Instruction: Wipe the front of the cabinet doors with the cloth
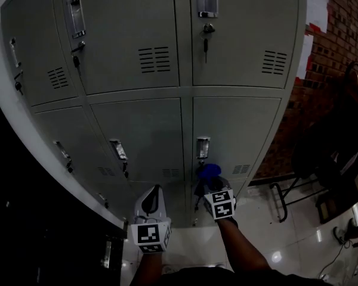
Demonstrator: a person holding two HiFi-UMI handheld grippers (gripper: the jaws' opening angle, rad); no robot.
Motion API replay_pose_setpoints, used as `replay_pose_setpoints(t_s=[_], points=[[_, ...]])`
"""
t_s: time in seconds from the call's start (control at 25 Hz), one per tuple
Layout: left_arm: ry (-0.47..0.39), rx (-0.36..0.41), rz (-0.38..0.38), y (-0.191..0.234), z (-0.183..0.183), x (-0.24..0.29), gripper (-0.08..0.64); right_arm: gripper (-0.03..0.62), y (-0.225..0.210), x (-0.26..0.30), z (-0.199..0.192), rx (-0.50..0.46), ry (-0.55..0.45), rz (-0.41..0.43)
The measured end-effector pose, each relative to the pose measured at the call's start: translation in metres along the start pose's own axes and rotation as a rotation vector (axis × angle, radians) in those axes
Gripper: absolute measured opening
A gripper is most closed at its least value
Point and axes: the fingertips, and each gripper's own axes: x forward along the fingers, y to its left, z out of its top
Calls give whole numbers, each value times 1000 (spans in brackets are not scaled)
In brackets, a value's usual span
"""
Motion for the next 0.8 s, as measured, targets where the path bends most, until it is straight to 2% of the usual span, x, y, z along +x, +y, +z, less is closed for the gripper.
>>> replay_pose_setpoints(t_s=[0.08,0.28,0.48,0.68,0.8], points=[[1,1,15,7,0,-3,17,71,1,6,2,-1,15,-15],[4,-3,34,15,-1,-6,17,69,-31,-4,-2,30,35,-105],[7,-4,18,4,-3,-2,17,67,-68,-18,-8,50,40,-170],[2,-16,-7,-13,-3,5,17,67,-126,-41,-24,76,73,-282],[16,-3,-3,-13,-4,1,17,69,-140,-47,-31,68,87,-310]])
